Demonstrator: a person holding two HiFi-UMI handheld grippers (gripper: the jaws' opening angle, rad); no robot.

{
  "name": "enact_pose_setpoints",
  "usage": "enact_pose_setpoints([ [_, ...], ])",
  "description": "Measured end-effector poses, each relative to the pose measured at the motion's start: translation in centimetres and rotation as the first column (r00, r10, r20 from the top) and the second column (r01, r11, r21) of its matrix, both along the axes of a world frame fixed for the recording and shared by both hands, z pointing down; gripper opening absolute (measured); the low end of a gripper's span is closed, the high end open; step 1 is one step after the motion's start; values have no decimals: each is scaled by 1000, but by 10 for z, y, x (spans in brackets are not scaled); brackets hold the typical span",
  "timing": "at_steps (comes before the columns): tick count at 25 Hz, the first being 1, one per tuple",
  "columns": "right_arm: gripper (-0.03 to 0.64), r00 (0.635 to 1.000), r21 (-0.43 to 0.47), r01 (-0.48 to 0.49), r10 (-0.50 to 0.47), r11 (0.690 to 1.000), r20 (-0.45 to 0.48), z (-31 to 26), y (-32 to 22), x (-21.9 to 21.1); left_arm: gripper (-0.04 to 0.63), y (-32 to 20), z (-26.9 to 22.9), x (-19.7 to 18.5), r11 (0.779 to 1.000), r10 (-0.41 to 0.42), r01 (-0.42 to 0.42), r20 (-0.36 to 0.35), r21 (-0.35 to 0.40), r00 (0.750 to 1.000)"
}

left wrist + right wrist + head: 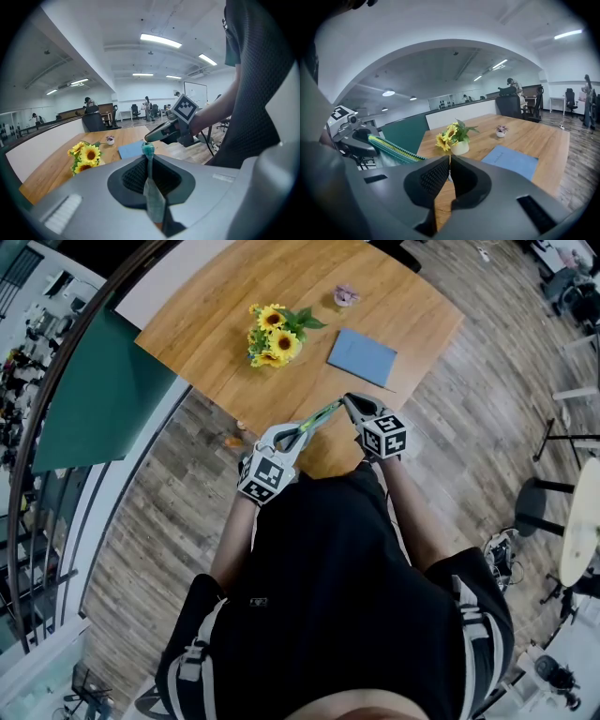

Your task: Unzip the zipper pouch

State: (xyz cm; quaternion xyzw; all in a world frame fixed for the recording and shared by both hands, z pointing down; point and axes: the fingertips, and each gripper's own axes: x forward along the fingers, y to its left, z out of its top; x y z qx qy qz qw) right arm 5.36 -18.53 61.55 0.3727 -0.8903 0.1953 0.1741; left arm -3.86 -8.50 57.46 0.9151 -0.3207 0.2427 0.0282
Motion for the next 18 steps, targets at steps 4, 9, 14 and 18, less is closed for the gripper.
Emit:
enact_pose_setpoints([
  [4,20,1000,-16,23,-23,1000,-2,6,2,-2,14,2,2,0,1000,1,-1,9,-1,1000],
  [9,49,1000,-31,24,-24,999,8,16,6,3,14,2,1,-5,1000,-19,19,0,-7,1000],
  [14,27,1000,-29,-7,7,1000,-9,24,12,11,14,0,-2,-17,998,-55,55,-4,0,998],
  [18,3,1000,3,12,-12,1000,-26,23,15,8,14,-3,0,-29,997,-82,82,9,-1,997],
])
